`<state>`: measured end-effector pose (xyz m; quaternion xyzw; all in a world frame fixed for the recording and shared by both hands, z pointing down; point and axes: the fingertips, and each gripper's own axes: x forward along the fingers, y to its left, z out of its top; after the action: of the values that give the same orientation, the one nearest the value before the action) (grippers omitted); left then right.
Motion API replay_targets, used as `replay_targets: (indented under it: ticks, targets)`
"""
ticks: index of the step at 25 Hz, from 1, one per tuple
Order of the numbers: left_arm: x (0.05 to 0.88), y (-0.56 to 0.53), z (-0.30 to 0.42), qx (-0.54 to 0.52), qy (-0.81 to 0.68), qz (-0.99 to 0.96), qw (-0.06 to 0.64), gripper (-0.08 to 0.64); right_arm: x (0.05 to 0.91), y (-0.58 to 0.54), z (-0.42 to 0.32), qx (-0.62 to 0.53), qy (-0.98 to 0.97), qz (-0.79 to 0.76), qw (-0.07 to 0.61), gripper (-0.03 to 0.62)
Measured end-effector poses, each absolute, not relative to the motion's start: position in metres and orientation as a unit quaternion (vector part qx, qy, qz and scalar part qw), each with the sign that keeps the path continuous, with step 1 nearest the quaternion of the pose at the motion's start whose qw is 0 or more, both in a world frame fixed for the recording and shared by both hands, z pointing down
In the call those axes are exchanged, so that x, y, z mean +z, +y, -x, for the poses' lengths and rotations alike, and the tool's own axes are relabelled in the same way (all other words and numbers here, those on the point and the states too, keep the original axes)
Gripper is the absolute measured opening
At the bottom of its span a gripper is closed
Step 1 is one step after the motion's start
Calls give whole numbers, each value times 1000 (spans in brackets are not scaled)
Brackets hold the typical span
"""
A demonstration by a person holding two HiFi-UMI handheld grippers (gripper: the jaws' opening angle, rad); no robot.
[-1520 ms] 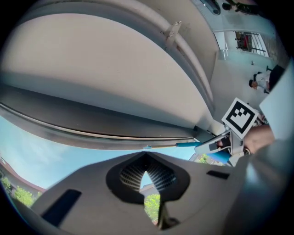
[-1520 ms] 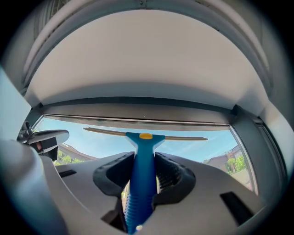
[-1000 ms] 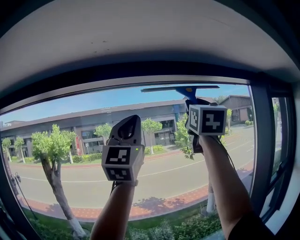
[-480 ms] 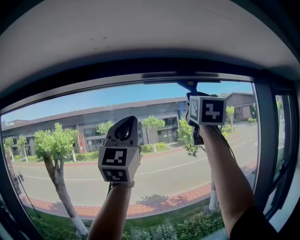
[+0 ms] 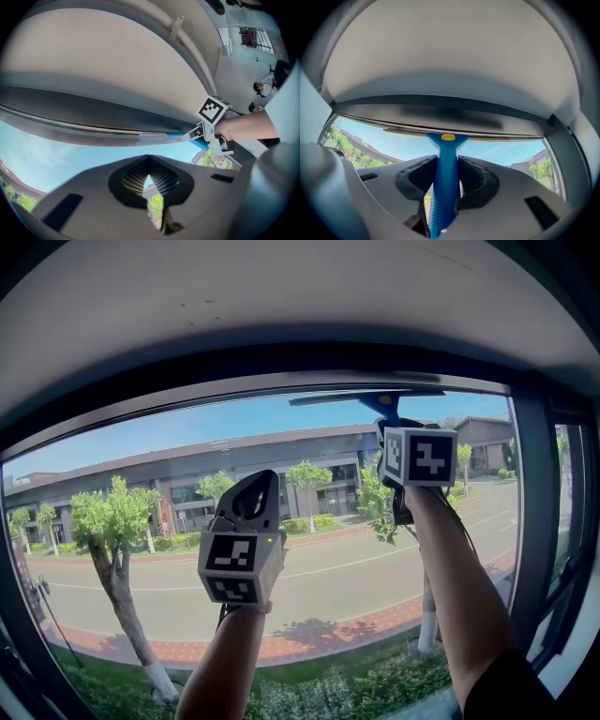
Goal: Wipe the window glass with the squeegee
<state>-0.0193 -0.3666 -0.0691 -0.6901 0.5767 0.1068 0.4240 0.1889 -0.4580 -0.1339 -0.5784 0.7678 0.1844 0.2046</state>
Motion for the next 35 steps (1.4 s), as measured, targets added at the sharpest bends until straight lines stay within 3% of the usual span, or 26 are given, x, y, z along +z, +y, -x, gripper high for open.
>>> replay_targets:
  ticks: [35]
  targets:
    - [-4, -367, 24, 83, 588, 709, 380, 2, -60, -456, -190, 163, 772, 587, 180, 138]
